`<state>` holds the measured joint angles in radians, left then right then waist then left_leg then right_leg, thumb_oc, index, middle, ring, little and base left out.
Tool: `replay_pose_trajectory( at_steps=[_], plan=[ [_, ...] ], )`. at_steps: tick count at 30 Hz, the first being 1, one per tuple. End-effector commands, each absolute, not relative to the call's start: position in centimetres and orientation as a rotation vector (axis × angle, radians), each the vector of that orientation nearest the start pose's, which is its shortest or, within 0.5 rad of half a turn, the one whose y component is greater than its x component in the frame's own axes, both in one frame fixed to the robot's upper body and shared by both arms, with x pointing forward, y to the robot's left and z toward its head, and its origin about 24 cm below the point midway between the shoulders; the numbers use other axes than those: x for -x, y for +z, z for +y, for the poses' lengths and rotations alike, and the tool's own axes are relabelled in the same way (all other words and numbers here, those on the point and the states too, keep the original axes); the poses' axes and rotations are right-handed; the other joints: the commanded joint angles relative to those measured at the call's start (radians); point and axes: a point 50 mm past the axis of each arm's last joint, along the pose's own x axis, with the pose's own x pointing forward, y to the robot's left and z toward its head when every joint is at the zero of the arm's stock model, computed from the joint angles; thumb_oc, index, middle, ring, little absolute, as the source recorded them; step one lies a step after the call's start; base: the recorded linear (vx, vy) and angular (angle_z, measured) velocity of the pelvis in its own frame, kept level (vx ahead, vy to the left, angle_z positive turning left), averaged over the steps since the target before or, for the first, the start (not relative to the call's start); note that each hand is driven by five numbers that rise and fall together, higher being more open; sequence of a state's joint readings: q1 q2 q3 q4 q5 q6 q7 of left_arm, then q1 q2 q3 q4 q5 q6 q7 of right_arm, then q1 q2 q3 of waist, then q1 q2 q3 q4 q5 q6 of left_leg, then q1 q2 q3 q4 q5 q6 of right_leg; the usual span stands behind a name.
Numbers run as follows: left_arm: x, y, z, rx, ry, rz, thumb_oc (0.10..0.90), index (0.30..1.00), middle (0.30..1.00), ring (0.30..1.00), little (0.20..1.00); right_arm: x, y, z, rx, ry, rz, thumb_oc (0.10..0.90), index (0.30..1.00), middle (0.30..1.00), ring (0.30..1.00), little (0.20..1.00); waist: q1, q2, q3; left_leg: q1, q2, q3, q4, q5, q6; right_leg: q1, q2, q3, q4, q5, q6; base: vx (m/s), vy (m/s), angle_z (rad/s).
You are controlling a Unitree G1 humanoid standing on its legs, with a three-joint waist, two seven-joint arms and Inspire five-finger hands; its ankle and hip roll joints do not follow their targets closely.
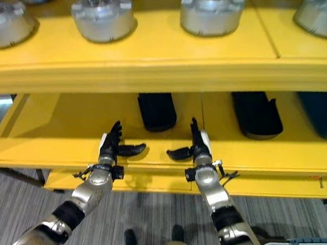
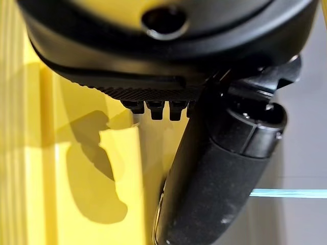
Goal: Move parts from the plastic box to the shelf.
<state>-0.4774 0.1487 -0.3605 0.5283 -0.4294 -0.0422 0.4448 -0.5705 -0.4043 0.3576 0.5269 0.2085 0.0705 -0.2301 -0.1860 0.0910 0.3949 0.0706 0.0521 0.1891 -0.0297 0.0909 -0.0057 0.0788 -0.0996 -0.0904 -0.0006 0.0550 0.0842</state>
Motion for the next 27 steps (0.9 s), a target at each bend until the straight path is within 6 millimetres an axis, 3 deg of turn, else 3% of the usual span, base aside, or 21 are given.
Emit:
replay_pose_trajectory(
  at_steps=[1, 4, 6, 8, 13, 23, 27],
  plan=[
    [-35.4, 10.2, 7.4, 0.147, -0.082, -0.089, 0.900, 1.000, 1.000, 1.000, 1.000, -37.8, 14.8, -14.2, 0.243, 0.020, -0.181, 0.900, 1.000, 1.000, 1.000, 1.000, 0.022, -0.042, -0.020, -0.045, 0.039, 0.001, 0.128, -0.122, -0.041, -0.100, 0.026, 0.068, 0.183, -0.134, -0.045, -0.17, -0.009, 0.01],
    [-36.4, 12.4, 6.3, 0.209, -0.119, -0.135, 0.900, 1.000, 1.000, 1.000, 1.000, -38.5, 17.2, -13.7, 0.212, 0.015, -0.243, 0.900, 1.000, 1.000, 1.000, 1.000, 0.013, -0.035, 0.024, -0.086, 0.038, 0.005, 0.124, -0.112, -0.044, -0.147, 0.037, 0.080, 0.195, -0.138, -0.050, -0.19, -0.015, 0.01],
    [-36.6, 13.0, 6.2, 0.216, -0.115, -0.148, 0.900, 1.000, 1.000, 1.000, 1.000, -38.6, 17.7, -13.5, 0.215, 0.017, -0.260, 0.900, 1.000, 1.000, 1.000, 1.000, 0.011, -0.034, 0.034, -0.095, 0.037, 0.006, 0.122, -0.109, -0.045, -0.157, 0.040, 0.082, 0.198, -0.138, -0.051, -0.12, -0.019, -0.01],
    [-37.6, 15.4, 6.1, 0.227, -0.118, -0.216, 0.900, 1.000, 1.000, 1.000, 1.000, -39.2, 20.3, -12.6, 0.197, 0.022, -0.331, 0.900, 1.000, 1.000, 1.000, 1.000, 0.010, -0.034, 0.069, -0.139, 0.039, 0.004, 0.119, -0.100, -0.050, -0.212, 0.051, 0.088, 0.216, -0.141, -0.056, -0.21, -0.067, -0.10],
    [-38.3, 17.7, 5.6, 0.219, -0.202, -0.265, 0.900, 1.000, 1.000, 1.000, 1.000, -39.5, 22.0, -11.4, 0.139, 0.043, -0.373, 0.900, 1.000, 1.000, 1.000, 1.000, 0.011, -0.046, 0.099, -0.172, 0.040, -0.010, 0.130, -0.098, -0.054, -0.249, 0.063, 0.089, 0.236, -0.144, -0.063, -0.07, -0.075, -0.01],
    [-37.7, 17.8, 3.8, 0.219, -0.491, -0.262, 0.900, 1.000, 1.000, 1.000, 1.000, -39.1, 20.6, -9.4, 0.096, 0.273, -0.325, 0.900, 1.000, 1.000, 1.000, 1.000, 0.014, -0.057, 0.088, -0.154, 0.051, -0.009, 0.120, -0.096, -0.051, -0.234, 0.067, 0.085, 0.222, -0.131, -0.067, 0.02, -0.041, 0.02],
    [-37.0, 16.8, 3.7, 0.327, -0.684, -0.226, 0.900, 1.000, 1.000, 1.000, 1.000, -37.8, 19.5, -7.7, 0.056, 0.556, -0.287, 0.900, 1.000, 1.000, 1.000, 1.000, 0.012, -0.064, 0.072, -0.130, 0.055, -0.006, 0.108, -0.096, -0.050, -0.210, 0.065, 0.086, 0.199, -0.125, -0.064, 0.03, -0.029, -0.01]
  ],
)
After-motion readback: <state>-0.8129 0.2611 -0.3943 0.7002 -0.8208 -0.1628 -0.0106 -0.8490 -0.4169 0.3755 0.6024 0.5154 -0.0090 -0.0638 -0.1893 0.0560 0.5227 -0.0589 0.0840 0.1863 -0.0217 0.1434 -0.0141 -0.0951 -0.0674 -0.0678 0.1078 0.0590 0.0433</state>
